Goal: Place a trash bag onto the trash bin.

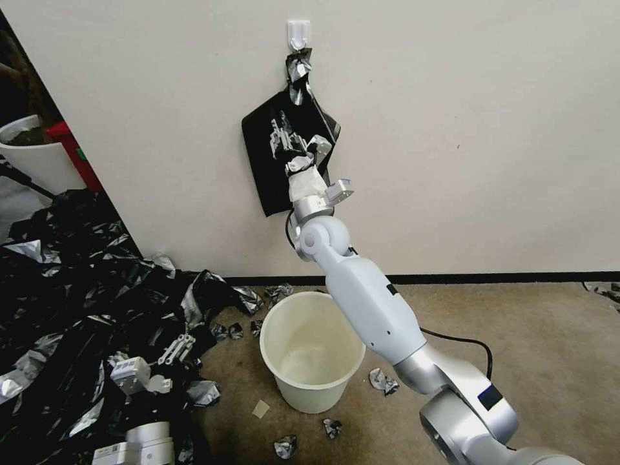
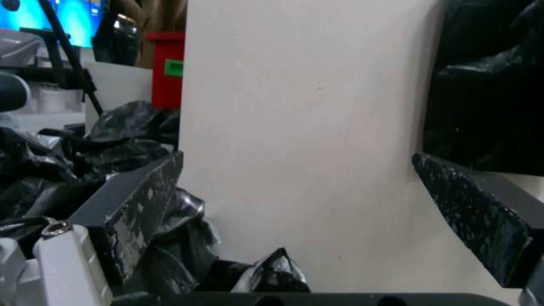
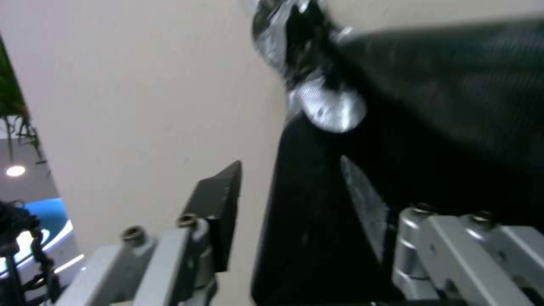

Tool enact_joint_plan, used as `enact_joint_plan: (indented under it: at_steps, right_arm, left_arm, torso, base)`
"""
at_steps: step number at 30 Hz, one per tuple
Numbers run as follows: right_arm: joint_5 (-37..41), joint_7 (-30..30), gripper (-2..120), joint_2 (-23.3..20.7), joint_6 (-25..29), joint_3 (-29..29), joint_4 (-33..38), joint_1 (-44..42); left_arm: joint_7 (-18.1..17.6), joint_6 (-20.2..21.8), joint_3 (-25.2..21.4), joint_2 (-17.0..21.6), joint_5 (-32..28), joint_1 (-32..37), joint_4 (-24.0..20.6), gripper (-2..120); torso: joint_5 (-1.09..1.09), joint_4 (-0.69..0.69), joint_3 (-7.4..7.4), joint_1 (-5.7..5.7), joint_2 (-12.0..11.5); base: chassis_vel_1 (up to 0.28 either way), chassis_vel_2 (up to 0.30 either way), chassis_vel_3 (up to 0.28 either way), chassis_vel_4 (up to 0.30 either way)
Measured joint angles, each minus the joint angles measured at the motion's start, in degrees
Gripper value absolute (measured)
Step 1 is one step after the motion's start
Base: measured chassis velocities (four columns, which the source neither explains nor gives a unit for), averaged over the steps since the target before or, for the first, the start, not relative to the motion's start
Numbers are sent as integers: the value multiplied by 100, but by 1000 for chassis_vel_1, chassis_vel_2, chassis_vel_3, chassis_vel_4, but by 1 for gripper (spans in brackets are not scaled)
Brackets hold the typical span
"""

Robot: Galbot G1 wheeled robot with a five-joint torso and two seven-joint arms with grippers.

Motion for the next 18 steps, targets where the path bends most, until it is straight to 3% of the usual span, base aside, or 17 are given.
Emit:
enact_joint_plan:
  at_steps: [2, 8, 11, 18]
  right_arm:
    - [107, 12, 62, 1, 4, 43, -92, 108]
    - [416, 7, 78, 1, -8, 72, -248, 295]
    - [602, -34, 95, 1, -6, 137, -340, 430]
    - [756, -138, 100, 1, -7, 134, -270, 529]
  left_arm:
    - [-1, -1, -12, 0, -1, 15, -21, 100]
    - [-2, -3, -30, 4, -2, 47, -63, 100]
    - [-2, -12, -70, 21, -9, 66, -74, 100]
    - [-2, -17, -87, 29, -16, 68, -74, 100]
  torso:
    - [0, 0, 0, 0, 0]
    - [0, 0, 0, 0, 0]
    - [0, 0, 0, 0, 0]
    - [0, 0, 0, 0, 0]
  base:
    - [0, 0, 0, 0]
    - [0, 0, 0, 0]
    - [0, 0, 0, 0]
    - [0, 0, 0, 0]
